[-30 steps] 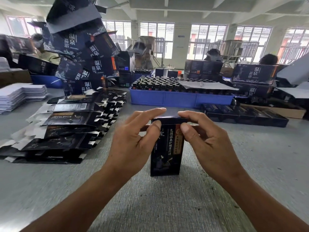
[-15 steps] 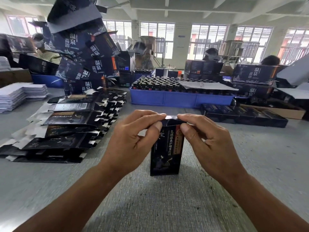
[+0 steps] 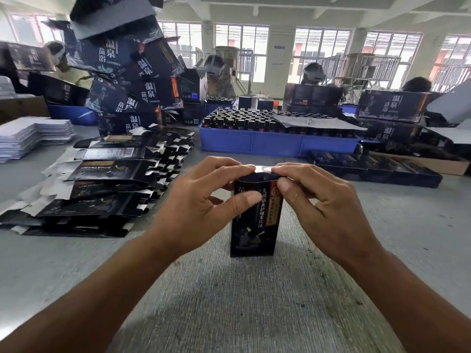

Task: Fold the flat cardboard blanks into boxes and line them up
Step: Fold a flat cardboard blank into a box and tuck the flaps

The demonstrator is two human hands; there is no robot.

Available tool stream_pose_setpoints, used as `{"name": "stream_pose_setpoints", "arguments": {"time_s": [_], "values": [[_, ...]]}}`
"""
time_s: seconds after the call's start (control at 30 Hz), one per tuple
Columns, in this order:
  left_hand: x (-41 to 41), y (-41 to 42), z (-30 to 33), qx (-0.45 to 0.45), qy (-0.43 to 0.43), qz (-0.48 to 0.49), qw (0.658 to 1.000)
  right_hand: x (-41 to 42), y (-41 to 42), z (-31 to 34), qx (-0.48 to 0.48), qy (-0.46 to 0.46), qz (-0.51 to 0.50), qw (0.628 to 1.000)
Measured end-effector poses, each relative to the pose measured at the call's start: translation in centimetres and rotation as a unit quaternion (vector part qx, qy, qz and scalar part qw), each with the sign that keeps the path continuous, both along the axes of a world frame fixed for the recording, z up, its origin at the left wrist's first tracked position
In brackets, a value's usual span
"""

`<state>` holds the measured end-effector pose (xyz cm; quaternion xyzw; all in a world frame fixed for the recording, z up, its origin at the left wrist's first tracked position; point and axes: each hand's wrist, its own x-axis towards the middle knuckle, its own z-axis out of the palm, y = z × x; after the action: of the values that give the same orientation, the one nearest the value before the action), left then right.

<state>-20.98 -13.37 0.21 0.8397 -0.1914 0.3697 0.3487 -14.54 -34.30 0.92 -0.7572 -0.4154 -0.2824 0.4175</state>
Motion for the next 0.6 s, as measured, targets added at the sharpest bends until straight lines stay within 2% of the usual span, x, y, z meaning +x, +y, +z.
{"name": "stream_pose_setpoints", "arguments": {"time_s": [0.1, 0.47, 0.6], "values": [[0.18, 0.10, -0.26, 0.035, -0.004, 0.022, 0.999, 0.01, -0.04, 0.04, -0.009, -0.014, -0.012, 1.000], [0.59, -0.06, -0.49, 0.079, -0.029, 0.040, 0.996, 0.33, -0.66, 0.64, -0.070, -0.041, -0.025, 0.996], [0.49, -0.42, -0.77, 0.052, -0.026, 0.026, 0.998, 0.04, -0.46, 0.69, -0.052, -0.011, -0.014, 0.998]]}}
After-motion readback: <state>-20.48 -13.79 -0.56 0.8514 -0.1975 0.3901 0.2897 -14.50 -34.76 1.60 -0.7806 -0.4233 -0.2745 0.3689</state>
